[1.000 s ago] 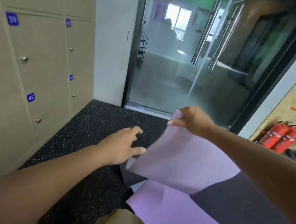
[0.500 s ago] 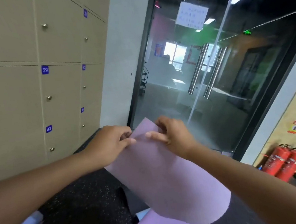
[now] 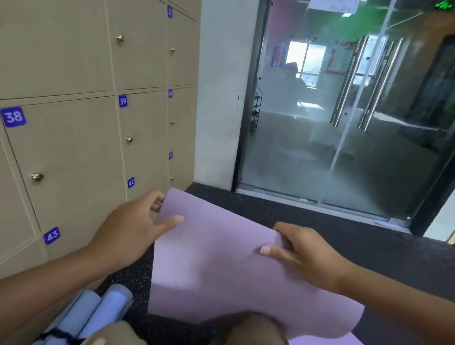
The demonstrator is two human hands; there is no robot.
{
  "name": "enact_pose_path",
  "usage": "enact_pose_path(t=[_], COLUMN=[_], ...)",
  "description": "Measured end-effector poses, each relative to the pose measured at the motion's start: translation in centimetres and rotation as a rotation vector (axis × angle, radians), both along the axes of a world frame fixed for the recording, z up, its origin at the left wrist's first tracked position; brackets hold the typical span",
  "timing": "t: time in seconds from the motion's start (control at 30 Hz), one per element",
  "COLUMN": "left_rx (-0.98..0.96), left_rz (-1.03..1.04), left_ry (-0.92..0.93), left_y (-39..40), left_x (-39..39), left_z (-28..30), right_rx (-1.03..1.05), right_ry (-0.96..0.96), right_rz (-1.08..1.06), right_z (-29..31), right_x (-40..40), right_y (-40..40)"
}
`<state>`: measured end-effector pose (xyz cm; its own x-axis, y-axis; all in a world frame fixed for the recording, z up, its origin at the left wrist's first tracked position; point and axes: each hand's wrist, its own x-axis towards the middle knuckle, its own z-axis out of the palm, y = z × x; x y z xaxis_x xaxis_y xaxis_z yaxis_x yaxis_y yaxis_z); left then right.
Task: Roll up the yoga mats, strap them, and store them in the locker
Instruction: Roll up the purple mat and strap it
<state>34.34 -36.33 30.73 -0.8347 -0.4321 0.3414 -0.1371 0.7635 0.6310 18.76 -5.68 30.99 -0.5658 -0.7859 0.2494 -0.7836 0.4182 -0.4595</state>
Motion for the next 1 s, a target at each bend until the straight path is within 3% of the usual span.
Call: enact_pose_path(t=[0.1, 0.23, 0.37, 0.57, 0.73, 1.0], left_rx=[-0.283, -0.513, -0.501, -0.495, -0.378, -0.195], left_rz=[0.035, -0.226, -0.371, -0.269, -0.237, -0.345], left_ry=[0.15, 0.033, -0.069, -0.06, -0.076, -0.062], left_y=[0.3, 1.2, 2.2, 3.8, 5.6, 9.1], left_x=[0.0, 0.0, 1.1, 4.1, 7.3, 14.8], left_z=[1.6, 2.9, 1.3, -1.6, -3.2, -5.8], right_rx=[0.018, 0.05, 0.036, 0.054, 0.081, 0.025], right_ry=[0.057, 0.119, 0.2, 0.202, 0.164, 0.097], right_rz=[0.063, 0.132, 0.172, 0.064, -0.057, 0.009], right_z=[0.2, 0.7, 1.5, 1.0, 0.1, -3.8], right_x=[0.8, 2.4, 4.3, 5.6, 7.0, 14.6], right_y=[-1.9, -3.9, -4.6, -1.7, 1.9, 7.2])
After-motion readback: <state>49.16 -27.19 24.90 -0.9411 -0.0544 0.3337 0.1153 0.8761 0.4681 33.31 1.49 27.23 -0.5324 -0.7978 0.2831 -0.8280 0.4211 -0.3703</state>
